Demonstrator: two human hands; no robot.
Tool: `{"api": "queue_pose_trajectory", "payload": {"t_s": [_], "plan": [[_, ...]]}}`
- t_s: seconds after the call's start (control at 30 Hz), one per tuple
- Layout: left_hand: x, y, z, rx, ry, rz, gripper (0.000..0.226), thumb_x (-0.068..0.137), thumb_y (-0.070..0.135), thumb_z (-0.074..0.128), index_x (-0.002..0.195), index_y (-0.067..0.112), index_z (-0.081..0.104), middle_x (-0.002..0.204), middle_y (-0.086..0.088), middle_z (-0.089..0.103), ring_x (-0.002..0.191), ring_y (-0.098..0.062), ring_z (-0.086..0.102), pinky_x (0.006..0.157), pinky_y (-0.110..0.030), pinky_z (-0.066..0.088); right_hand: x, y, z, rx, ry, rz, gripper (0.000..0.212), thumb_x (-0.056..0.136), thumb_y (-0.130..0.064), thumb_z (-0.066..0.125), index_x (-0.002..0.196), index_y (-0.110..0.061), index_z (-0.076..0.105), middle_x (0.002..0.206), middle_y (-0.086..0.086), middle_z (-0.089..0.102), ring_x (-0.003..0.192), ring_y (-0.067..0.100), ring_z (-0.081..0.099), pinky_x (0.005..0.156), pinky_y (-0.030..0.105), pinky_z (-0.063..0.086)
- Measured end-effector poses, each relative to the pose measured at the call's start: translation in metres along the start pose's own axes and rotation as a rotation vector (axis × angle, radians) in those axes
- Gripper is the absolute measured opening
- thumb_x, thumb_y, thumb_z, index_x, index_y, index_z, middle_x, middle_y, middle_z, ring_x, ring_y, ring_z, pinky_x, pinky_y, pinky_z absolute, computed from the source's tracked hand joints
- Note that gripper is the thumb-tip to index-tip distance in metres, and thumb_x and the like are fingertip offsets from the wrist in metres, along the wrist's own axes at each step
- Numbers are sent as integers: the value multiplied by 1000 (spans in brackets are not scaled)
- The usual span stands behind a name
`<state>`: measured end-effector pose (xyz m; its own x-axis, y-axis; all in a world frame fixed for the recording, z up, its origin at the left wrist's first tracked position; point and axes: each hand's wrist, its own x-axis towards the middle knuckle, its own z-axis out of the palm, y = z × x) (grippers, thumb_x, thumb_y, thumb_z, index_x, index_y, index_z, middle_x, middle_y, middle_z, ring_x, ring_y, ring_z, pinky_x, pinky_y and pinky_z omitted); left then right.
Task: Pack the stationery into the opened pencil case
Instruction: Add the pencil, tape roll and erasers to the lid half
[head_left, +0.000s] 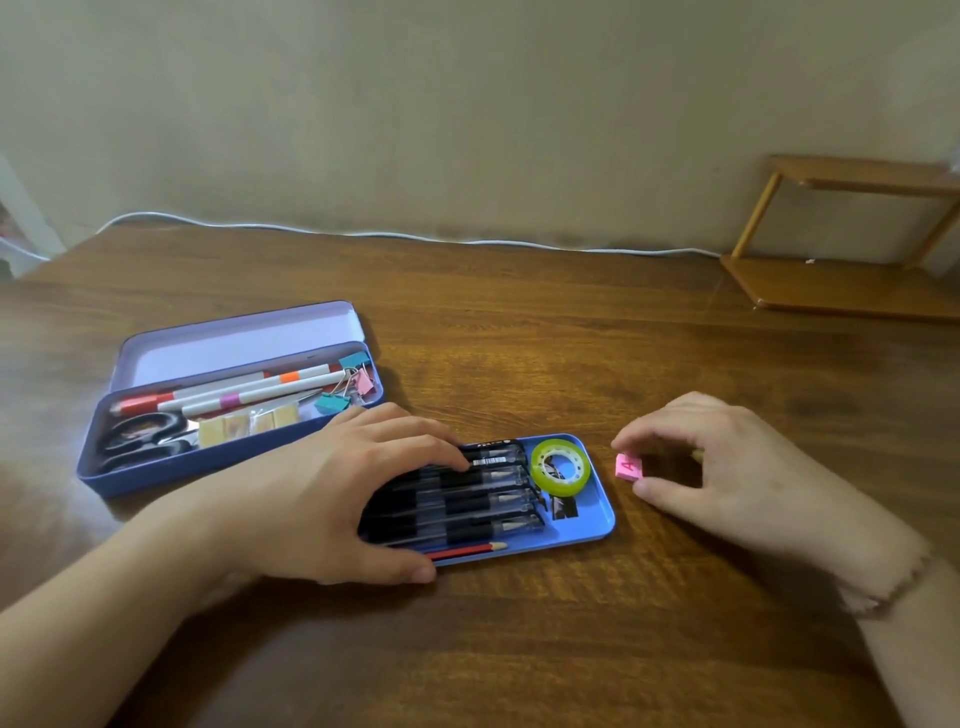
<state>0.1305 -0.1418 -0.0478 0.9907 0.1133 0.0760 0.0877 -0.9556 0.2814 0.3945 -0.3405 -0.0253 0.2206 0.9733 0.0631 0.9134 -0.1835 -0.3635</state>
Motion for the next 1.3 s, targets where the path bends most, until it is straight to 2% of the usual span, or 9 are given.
{"api": "queue_pose_trajectory", "payload": {"t_s": [0.13, 0.27, 0.37, 0.47, 0.73, 0.87, 1.03, 1.13, 1.3], "plan": [[0, 1, -2, 6, -4, 6, 74, 73, 78, 59, 137, 47, 37, 142, 27, 37, 129, 1, 33, 107, -26, 36, -1, -7, 3, -51, -16, -47, 19, 84, -36, 66, 102, -40, 69, 95, -27, 60, 102, -2, 49, 90, 30, 46], [0, 2, -3, 8, -21, -1, 74, 73, 79, 58, 136, 48, 36, 143, 28, 35, 130, 1, 32, 107, -29, 38, -8, -35, 7, 148, 115, -134, 12, 79, -43, 71, 85, -33, 73, 83, -21, 66, 92, 7, 58, 80, 23, 45], [0, 2, -2, 2, -12, 1, 73, 73, 78, 59, 136, 48, 36, 144, 27, 36, 130, 0, 33, 108, -31, 38, -7, -49, 22, 26, 61, -184, 26, 78, -59, 60, 85, -35, 68, 81, -23, 63, 87, 4, 54, 78, 30, 46], [0, 2, -2, 6, -4, 1, 73, 74, 77, 60, 136, 46, 38, 144, 25, 37, 129, 1, 34, 108, -31, 37, -6, -46, 26, -16, 20, -115, 37, 75, -68, 50, 91, -39, 67, 83, -26, 61, 89, 2, 50, 80, 31, 46], [0, 3, -2, 3, -16, -2, 74, 74, 77, 59, 137, 46, 38, 144, 26, 36, 130, 2, 32, 109, -27, 34, -7, -43, 19, -54, -2, -127, 40, 73, -69, 54, 98, -41, 66, 88, -28, 59, 93, 1, 50, 82, 25, 42], [0, 2, -2, 3, -16, -6, 74, 74, 77, 60, 137, 45, 38, 144, 25, 36, 130, 1, 33, 109, -29, 34, -15, -13, -19, -31, 65, 24, 23, 72, -57, 70, 90, -44, 66, 89, -26, 61, 90, -1, 55, 73, 17, 42], [0, 3, -2, 13, -20, -5, 73, 74, 78, 59, 136, 46, 38, 144, 26, 35, 130, 2, 32, 110, -26, 32, -27, 32, -40, -112, -160, 245, 35, 59, -49, 83, 86, -56, 61, 90, -26, 59, 88, -2, 57, 67, 25, 48], [0, 3, -2, 11, -26, -5, 73, 74, 78, 58, 136, 47, 37, 144, 27, 34, 130, 2, 31, 110, -27, 32, -22, 36, -34, -129, -181, 251, 25, 64, -43, 83, 81, -50, 66, 91, -23, 58, 90, 1, 56, 75, 32, 52], [0, 2, -2, -1, -28, -8, 73, 74, 78, 58, 137, 46, 37, 145, 27, 33, 131, 1, 31, 110, -29, 33, -18, 30, -31, -119, -150, 180, 8, 79, -41, 69, 80, -49, 68, 88, -26, 57, 94, -6, 50, 78, 29, 48]]}}
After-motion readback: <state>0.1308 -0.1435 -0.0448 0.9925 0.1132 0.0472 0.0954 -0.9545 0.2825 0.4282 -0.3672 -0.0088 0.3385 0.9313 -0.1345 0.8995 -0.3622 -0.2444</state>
